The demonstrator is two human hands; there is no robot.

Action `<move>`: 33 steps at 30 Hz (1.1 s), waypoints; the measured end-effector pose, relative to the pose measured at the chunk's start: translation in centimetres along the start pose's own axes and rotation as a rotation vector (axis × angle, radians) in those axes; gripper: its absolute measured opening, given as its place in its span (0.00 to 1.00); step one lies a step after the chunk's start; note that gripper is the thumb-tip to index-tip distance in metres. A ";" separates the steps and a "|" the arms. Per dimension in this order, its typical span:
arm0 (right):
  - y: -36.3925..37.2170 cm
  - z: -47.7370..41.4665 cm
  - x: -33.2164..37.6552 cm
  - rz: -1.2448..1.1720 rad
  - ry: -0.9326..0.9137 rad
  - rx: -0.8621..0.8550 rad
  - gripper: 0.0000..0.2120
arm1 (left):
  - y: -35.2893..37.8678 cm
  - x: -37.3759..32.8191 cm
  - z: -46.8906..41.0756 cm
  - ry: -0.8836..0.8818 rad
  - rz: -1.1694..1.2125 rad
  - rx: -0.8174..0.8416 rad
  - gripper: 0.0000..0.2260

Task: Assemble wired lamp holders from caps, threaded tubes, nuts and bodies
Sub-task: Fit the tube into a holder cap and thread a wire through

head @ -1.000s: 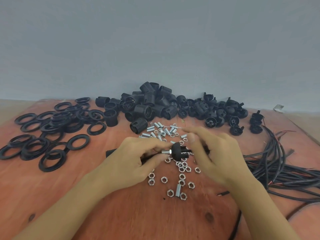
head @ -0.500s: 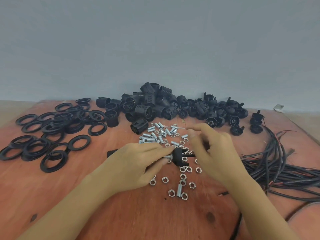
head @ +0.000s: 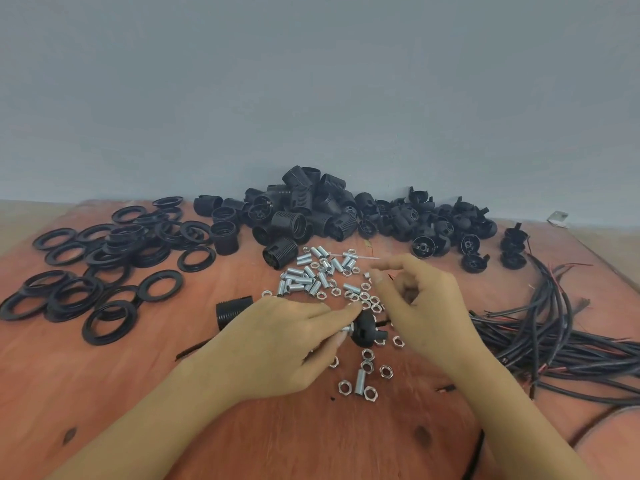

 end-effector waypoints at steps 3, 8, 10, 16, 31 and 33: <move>-0.3 0.0 0.0 -0.068 0.028 -0.008 0.04 | 0.6 0.2 0.0 -0.058 -0.143 0.060 0.14; 0.3 -0.1 0.1 -0.314 0.129 0.157 0.10 | 1.5 1.3 0.1 -0.184 0.028 0.126 0.18; 0.9 0.0 0.3 -0.412 0.146 0.196 0.08 | 2.1 1.4 -0.2 -0.201 0.147 0.127 0.22; 1.3 -0.1 0.4 -0.437 0.158 0.184 0.11 | 2.9 1.9 -0.5 -0.224 0.376 0.055 0.17; 1.6 0.1 1.7 -0.576 0.047 0.090 0.20 | 2.7 2.3 -0.5 -0.266 0.498 -0.152 0.12; 1.8 0.1 1.9 -0.557 0.034 0.087 0.20 | 2.8 2.3 -0.5 -0.260 0.544 -0.173 0.10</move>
Point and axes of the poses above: each hand's wrist, its own z-axis away from the middle knuckle, its own y-axis out of the palm, x = y × z, the point moved 3 cm from there along -z, towards the middle knuckle, and after that the axes turned 15 degrees about x, right-handed, at the moved point
